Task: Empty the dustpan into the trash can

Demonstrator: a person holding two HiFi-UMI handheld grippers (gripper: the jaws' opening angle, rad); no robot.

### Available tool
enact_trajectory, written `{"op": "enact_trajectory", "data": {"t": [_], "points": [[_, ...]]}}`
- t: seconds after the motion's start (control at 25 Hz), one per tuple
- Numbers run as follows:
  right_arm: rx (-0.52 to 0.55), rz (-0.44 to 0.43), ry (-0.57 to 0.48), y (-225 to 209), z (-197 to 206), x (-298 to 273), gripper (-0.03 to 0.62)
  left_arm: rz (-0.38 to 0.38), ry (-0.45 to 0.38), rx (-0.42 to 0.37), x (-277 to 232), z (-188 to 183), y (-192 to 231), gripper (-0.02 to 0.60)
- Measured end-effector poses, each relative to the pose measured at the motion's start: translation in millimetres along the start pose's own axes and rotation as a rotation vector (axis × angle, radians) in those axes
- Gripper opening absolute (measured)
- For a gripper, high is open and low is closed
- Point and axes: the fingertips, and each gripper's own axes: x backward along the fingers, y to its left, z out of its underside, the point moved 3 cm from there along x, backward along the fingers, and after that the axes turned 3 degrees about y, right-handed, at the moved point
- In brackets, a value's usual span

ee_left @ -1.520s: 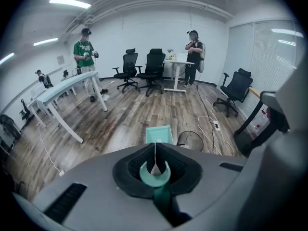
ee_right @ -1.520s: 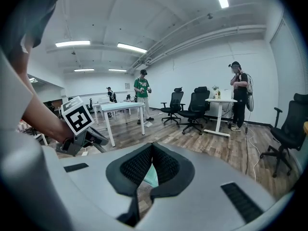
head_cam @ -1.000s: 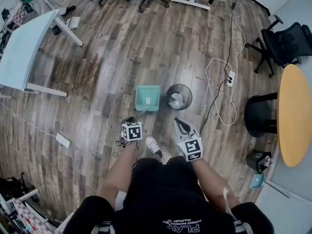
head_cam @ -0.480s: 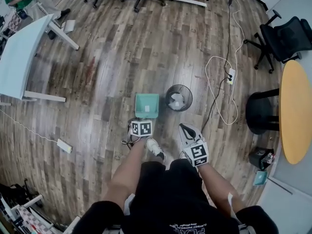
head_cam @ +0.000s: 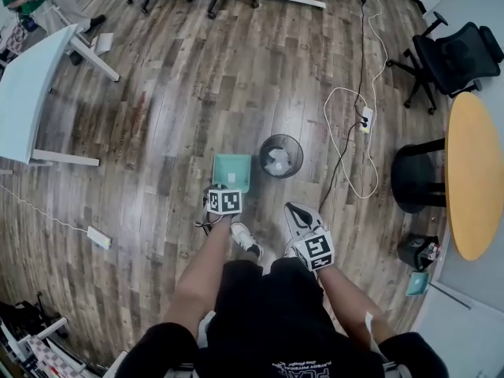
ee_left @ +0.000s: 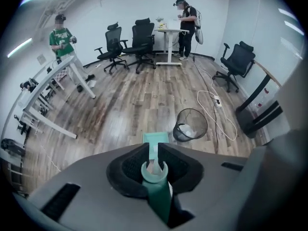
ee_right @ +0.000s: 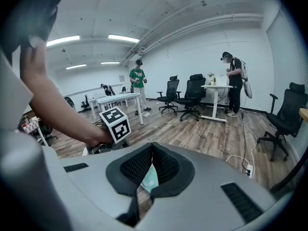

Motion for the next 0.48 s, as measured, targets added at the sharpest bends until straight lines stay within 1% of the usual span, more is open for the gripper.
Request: {"op": "enact_trajectory", "data": {"t": [0.16,0.28,0.36,0.48], "points": [[0.004,-0.002,-0.019,-3,-2,4,0.023,0.030,-0.069,0.022,12,-5,0,0.106],[0.012,-0.007,-0.032,-3,-6,7,0.023,0.044,-0.130,0.048,27,-7,4,0.135],[0.019,-0.010,-0.043,-5,-9,10,0.023,0.056,-0.187,0.066,43,-13,8,0.141],[0.032,-0.022,-0.053,-6,-12,17,0.023,0.058,-0.273,0.046,72,-23,10,0.144]]}}
